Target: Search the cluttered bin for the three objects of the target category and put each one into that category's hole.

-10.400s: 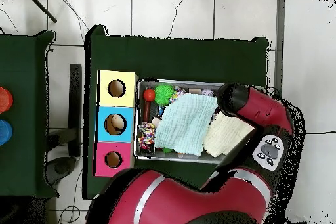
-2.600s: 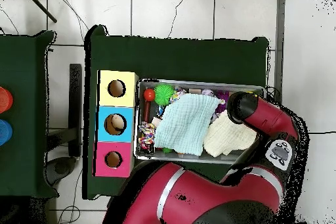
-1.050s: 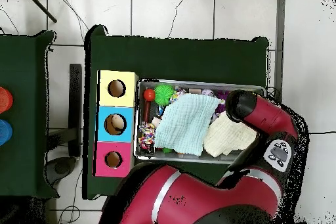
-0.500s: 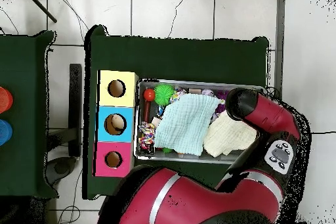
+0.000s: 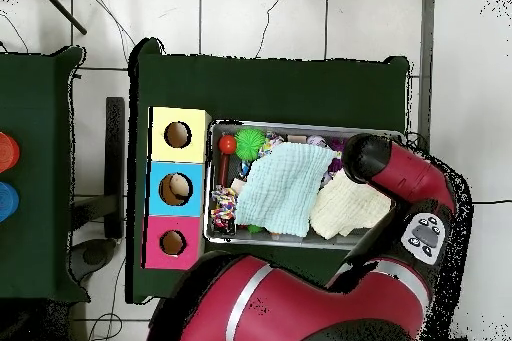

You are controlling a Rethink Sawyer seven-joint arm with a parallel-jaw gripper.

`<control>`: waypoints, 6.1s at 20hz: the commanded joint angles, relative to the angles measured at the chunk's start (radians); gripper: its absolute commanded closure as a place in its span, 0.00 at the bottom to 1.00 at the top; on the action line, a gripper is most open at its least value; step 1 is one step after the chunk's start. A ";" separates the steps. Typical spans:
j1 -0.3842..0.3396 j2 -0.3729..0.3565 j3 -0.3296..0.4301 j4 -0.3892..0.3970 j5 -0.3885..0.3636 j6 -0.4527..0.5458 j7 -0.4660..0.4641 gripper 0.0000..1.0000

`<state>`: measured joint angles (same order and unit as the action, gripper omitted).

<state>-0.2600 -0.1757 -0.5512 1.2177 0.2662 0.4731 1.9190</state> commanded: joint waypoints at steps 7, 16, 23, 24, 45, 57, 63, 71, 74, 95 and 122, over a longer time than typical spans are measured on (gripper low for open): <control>0.028 0.022 0.069 0.104 0.032 0.011 0.241 0.00; 0.045 0.039 0.052 0.123 0.085 -0.020 0.322 0.00; 0.048 0.046 0.038 0.123 0.107 -0.023 0.314 0.00; 0.048 0.047 0.038 0.123 0.109 -0.026 0.311 0.00; 0.035 0.057 0.053 0.121 0.090 -0.058 0.235 0.00; 0.016 0.077 0.063 0.100 0.076 -0.079 0.200 0.00; 0.012 0.089 0.058 0.081 0.077 -0.073 0.193 0.00; 0.005 0.104 0.055 0.062 0.077 -0.074 0.190 0.00; 0.006 0.111 0.051 0.055 0.078 -0.081 0.194 0.00; -0.013 0.160 0.054 -0.002 0.068 -0.102 0.172 0.00; -0.029 0.241 0.042 -0.097 0.079 -0.128 0.184 0.00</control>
<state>-0.2332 -0.0804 -0.5952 1.2123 0.3368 0.4560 1.9318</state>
